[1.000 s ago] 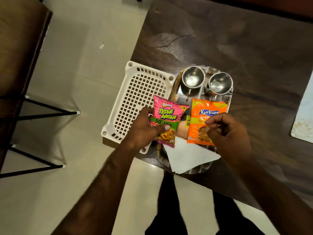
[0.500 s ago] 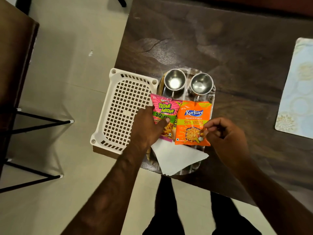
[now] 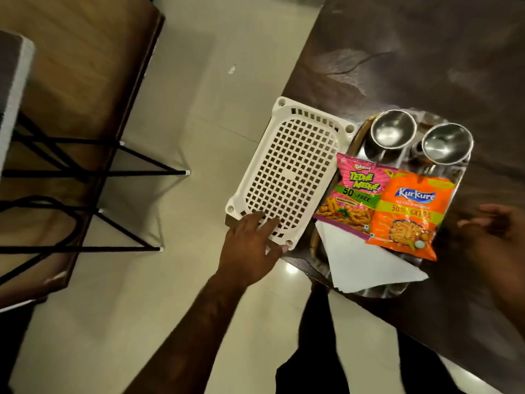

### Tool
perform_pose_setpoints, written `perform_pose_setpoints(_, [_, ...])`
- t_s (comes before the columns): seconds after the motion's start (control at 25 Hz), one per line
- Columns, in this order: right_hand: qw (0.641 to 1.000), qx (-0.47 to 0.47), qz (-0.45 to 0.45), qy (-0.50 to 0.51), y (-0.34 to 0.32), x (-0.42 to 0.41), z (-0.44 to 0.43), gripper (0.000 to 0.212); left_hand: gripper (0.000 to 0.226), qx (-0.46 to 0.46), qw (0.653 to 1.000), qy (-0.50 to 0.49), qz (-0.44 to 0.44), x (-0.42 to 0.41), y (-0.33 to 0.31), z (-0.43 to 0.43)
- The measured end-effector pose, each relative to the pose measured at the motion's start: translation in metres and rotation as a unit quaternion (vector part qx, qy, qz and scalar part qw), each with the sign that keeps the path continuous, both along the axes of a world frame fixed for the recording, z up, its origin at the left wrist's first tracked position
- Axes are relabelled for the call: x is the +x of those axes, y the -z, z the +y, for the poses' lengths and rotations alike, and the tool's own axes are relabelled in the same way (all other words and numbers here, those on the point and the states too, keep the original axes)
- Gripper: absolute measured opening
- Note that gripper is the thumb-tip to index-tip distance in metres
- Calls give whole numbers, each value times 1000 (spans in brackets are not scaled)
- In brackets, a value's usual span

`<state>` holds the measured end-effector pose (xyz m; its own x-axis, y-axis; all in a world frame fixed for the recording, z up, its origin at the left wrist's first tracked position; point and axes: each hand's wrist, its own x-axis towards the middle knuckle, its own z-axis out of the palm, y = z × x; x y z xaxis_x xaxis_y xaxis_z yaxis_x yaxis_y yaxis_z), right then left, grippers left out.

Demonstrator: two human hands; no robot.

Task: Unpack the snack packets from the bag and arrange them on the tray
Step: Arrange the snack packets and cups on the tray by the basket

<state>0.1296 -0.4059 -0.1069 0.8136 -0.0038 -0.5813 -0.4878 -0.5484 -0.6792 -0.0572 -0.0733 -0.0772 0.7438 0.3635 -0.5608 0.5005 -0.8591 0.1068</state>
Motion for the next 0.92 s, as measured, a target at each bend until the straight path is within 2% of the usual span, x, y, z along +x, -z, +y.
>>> perform_pose_setpoints(0.2, [992,-20,111,55,29,23,13,53,60,-15,999,-18,-27,-9,11,-2])
perform_pose_setpoints(0.36, [989,14,136,63,33,29,19,51,59,-10,999,-14,-33,-11,13,-4])
perform_pose_setpoints(0.48, [989,12,126,78,33,28,25,43,48,-16,999,-15,-34,-18,12,-3])
perform_pose_setpoints(0.6, [987,14,126,102,32,29,25,49,40,-35,999,-23,-18,-21,8,-3])
perform_pose_setpoints(0.64, [990,-4,106,91,30,31,23,48,41,-36,999,-24,-17,-21,5,-4])
perform_pose_setpoints(0.72, [994,-102,2,31,20,40,16,39,48,-23,999,-30,-39,-23,-4,-7])
perform_pose_setpoints(0.8, [985,-136,-106,-20,7,63,18,34,45,0,991,-73,-112,-28,-14,-17])
perform_pose_setpoints(0.84, [982,-118,-143,-38,2,80,22,34,37,-7,981,-127,-147,-31,-16,-28])
perform_pose_setpoints(0.88, [980,-96,-166,-58,-3,99,30,34,30,-53,961,-217,-162,-33,-18,-45])
perform_pose_setpoints(0.92, [978,-82,-176,-76,-7,119,42,33,26,-142,914,-347,-151,-29,-19,-62])
